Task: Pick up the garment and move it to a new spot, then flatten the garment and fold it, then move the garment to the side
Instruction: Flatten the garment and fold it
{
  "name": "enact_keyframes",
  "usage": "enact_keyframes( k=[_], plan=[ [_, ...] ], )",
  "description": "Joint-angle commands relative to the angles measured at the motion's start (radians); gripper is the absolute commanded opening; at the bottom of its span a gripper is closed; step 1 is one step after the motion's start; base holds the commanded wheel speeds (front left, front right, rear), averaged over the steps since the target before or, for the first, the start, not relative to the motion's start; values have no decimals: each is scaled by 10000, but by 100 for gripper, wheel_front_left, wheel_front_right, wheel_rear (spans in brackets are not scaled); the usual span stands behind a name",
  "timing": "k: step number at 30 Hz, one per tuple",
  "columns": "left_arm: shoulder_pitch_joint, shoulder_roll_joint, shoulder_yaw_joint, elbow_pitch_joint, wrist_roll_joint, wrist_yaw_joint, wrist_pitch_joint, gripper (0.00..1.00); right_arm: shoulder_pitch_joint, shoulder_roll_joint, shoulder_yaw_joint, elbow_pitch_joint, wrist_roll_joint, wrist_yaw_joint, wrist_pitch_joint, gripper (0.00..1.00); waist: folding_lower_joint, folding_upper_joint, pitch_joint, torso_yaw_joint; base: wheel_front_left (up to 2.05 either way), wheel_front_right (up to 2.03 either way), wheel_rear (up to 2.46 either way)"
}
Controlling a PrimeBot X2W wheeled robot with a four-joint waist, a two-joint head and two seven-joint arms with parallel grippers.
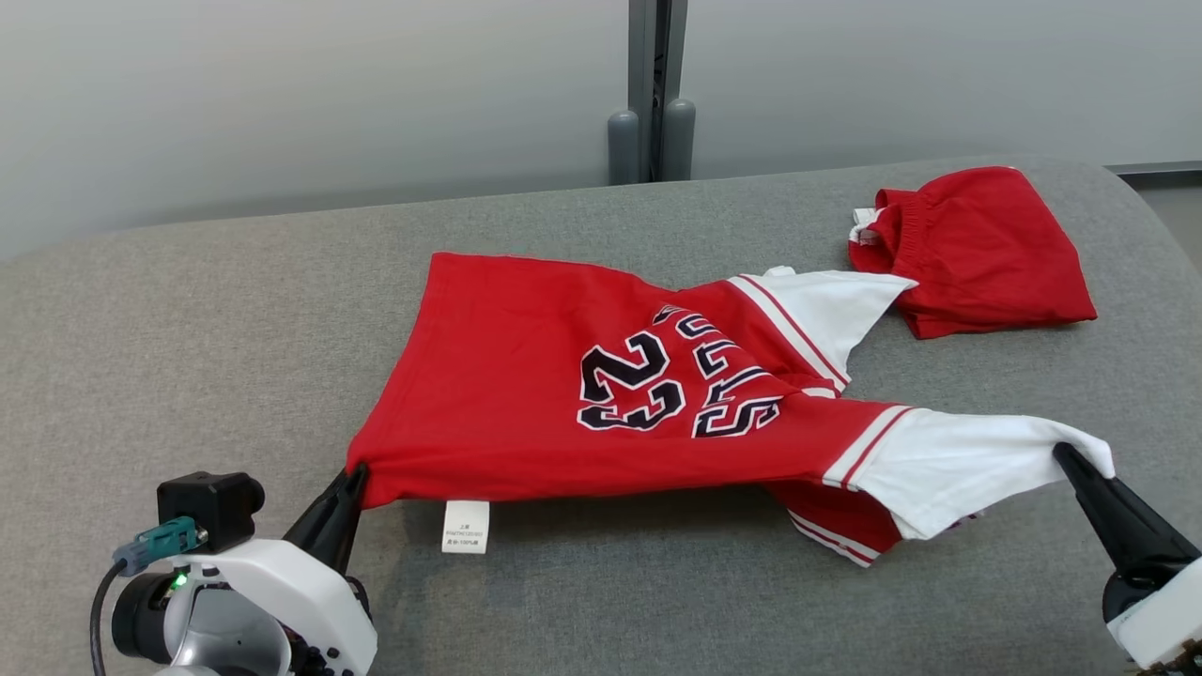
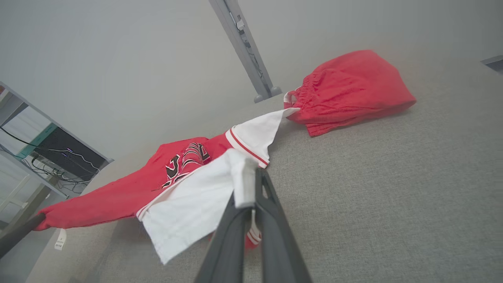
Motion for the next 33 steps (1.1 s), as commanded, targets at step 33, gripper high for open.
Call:
enact_keyframes(
  k=[33],
  plan=[
    [-12977,1498,-437,6574,-193,-980,3667,0,-13406,-953,3501,5712,304,6,3179,0,0,0,4855,420,0,0,0]
  ],
)
